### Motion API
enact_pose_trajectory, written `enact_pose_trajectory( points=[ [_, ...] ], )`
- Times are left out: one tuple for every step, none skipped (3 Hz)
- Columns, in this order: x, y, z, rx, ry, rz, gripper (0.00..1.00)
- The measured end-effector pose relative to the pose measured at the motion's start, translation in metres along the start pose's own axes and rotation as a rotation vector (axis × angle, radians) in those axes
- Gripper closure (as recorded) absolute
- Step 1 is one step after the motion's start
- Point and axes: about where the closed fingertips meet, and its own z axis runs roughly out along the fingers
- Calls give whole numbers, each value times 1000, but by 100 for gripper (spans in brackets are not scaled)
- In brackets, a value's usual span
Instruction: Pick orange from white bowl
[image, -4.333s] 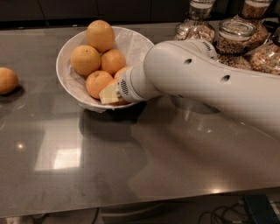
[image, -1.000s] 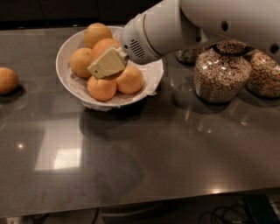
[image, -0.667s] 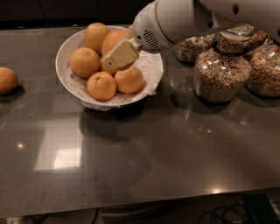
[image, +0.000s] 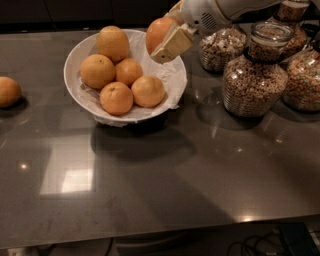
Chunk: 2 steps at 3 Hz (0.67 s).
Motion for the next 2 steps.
enact_pose_trajectory(
  points=[
    [-9,6,0,-93,-27,-122,100],
    [-11,10,-2,-114,-26,-150,100]
  ],
)
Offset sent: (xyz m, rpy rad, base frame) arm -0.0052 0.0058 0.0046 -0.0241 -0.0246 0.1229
